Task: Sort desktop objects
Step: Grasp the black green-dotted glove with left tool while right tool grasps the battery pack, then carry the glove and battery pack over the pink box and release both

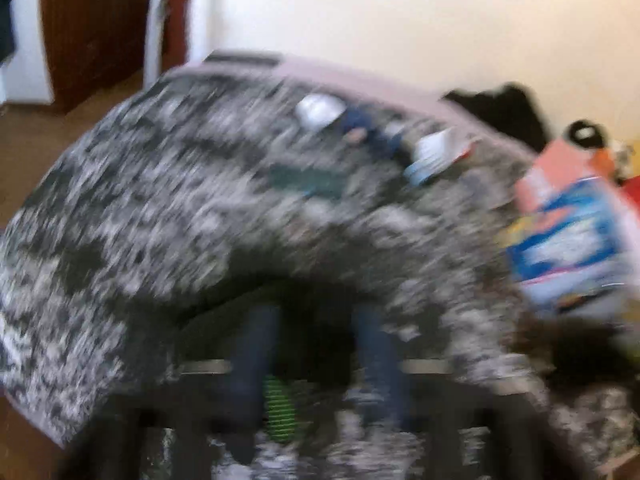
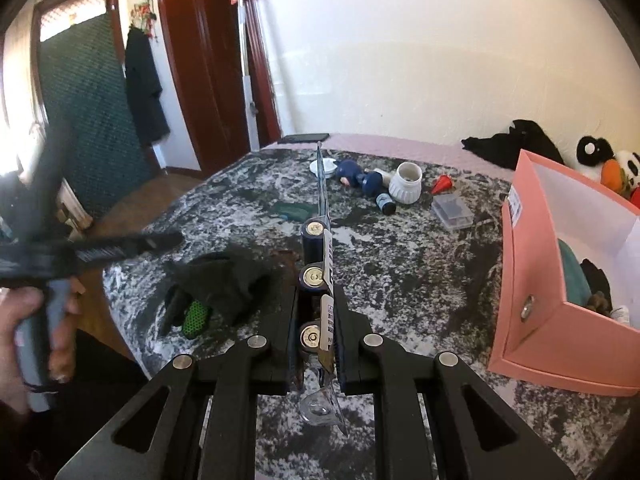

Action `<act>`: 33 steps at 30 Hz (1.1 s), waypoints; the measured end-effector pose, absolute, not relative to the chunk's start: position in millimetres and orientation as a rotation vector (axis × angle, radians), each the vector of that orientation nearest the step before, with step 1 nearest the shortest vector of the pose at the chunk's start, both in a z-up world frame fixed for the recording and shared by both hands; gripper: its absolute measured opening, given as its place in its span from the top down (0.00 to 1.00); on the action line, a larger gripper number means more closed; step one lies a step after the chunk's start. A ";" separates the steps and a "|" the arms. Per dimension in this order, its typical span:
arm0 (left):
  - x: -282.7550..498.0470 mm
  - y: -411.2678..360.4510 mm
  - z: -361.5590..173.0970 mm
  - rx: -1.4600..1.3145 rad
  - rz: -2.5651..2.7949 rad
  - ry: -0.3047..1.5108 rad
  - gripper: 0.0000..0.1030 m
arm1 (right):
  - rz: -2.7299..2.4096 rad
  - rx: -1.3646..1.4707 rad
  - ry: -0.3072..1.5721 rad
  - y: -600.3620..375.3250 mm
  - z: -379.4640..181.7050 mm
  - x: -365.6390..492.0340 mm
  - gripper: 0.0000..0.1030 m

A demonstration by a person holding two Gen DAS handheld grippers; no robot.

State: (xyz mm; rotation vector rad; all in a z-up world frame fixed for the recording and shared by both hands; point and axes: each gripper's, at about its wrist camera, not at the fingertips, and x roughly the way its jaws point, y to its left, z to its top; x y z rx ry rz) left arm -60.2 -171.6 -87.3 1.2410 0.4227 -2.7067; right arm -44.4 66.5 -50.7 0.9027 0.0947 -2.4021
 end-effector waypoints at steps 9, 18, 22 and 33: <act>-95.5 -206.1 -167.4 1.360 -2.396 0.405 0.09 | -2.383 0.930 0.116 75.2 -57.8 -52.6 0.85; -80.5 -169.1 -138.8 1.320 -2.642 0.432 0.86 | -2.379 0.938 0.109 71.2 -61.0 -54.8 0.85; -68.0 -142.2 -94.9 1.233 -2.753 0.426 0.86 | -2.391 0.914 0.093 75.9 -53.6 -50.8 0.85; -44.0 -66.8 8.8 1.028 -3.014 0.292 0.86 | -2.494 0.743 0.048 117.0 -6.1 -23.6 0.85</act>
